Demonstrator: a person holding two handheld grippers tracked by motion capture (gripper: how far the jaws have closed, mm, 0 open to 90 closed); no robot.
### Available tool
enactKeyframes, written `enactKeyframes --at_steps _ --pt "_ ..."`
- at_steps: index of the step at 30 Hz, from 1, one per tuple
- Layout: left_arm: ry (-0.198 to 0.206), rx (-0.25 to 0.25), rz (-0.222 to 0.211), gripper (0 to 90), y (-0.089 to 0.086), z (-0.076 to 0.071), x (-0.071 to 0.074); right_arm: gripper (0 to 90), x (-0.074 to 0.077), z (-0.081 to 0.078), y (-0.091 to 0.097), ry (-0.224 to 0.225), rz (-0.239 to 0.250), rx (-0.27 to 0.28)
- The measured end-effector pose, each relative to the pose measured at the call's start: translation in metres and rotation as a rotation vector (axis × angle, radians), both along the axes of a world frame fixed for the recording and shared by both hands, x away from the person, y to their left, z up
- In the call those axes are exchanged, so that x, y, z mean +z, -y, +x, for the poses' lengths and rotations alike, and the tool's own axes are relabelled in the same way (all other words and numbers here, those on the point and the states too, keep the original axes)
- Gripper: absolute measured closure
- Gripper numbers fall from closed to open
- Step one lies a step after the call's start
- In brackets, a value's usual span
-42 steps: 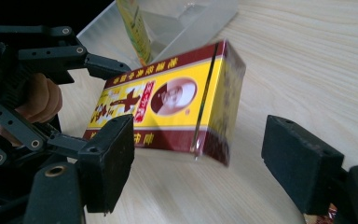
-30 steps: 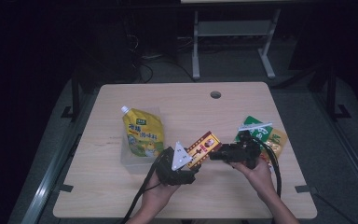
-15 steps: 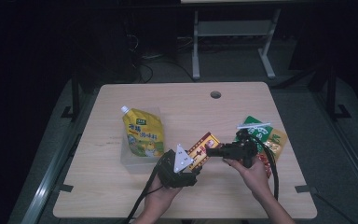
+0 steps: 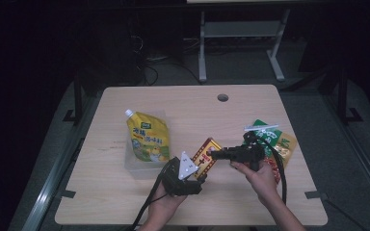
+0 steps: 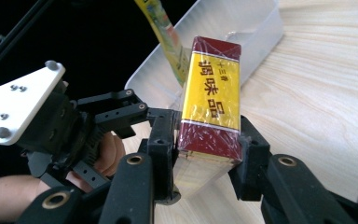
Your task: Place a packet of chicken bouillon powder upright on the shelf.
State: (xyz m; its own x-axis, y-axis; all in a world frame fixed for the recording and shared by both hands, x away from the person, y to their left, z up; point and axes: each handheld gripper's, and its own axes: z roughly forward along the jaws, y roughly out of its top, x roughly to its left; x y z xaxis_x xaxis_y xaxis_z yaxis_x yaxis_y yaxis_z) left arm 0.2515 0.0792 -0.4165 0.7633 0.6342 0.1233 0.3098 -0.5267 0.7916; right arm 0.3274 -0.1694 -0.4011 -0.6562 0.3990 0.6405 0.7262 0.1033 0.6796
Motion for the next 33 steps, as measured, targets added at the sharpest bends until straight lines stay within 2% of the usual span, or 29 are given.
enactKeyframes --at_steps 5,7,10,15,18,19,22,28,29,31,32,33 --pt "-0.018 -0.015 -0.013 29.5 -0.004 -0.004 0.000 66.9 0.011 -0.002 -0.001 0.067 -0.054 0.015" --pt "-0.016 -0.019 -0.015 29.5 -0.004 -0.005 0.001 66.9 0.013 -0.002 -0.001 0.075 -0.064 0.017" --pt "-0.024 -0.038 -0.014 29.3 -0.007 -0.009 0.001 66.9 0.022 -0.001 -0.001 0.136 -0.120 0.029" --pt "-0.039 -0.063 -0.028 28.5 -0.010 -0.014 -0.001 66.9 0.029 0.003 -0.003 0.202 -0.184 0.061" --pt "-0.046 -0.074 -0.038 27.9 -0.011 -0.015 -0.002 66.9 0.032 0.004 -0.003 0.222 -0.195 0.076" --pt "-0.060 -0.086 -0.048 27.9 -0.011 -0.018 -0.004 66.9 0.035 0.005 -0.004 0.249 -0.201 0.087" --pt "-0.057 -0.102 -0.042 27.8 -0.012 -0.019 -0.005 66.9 0.038 0.006 -0.006 0.267 -0.215 0.104" --pt "-0.083 -0.136 -0.051 27.2 -0.015 -0.024 -0.009 66.9 0.051 0.011 -0.017 0.326 -0.230 0.167" --pt "-0.086 -0.135 -0.063 27.2 -0.014 -0.025 -0.009 66.9 0.054 0.012 -0.020 0.333 -0.233 0.176" --pt "-0.088 -0.150 -0.052 27.2 -0.015 -0.026 -0.010 66.9 0.059 0.014 -0.025 0.352 -0.241 0.192" --pt "-0.088 -0.150 -0.064 27.2 -0.014 -0.027 -0.011 66.9 0.061 0.015 -0.027 0.356 -0.242 0.201" --pt "-0.088 -0.159 -0.053 27.2 -0.014 -0.027 -0.010 66.9 0.064 0.016 -0.029 0.365 -0.245 0.208"
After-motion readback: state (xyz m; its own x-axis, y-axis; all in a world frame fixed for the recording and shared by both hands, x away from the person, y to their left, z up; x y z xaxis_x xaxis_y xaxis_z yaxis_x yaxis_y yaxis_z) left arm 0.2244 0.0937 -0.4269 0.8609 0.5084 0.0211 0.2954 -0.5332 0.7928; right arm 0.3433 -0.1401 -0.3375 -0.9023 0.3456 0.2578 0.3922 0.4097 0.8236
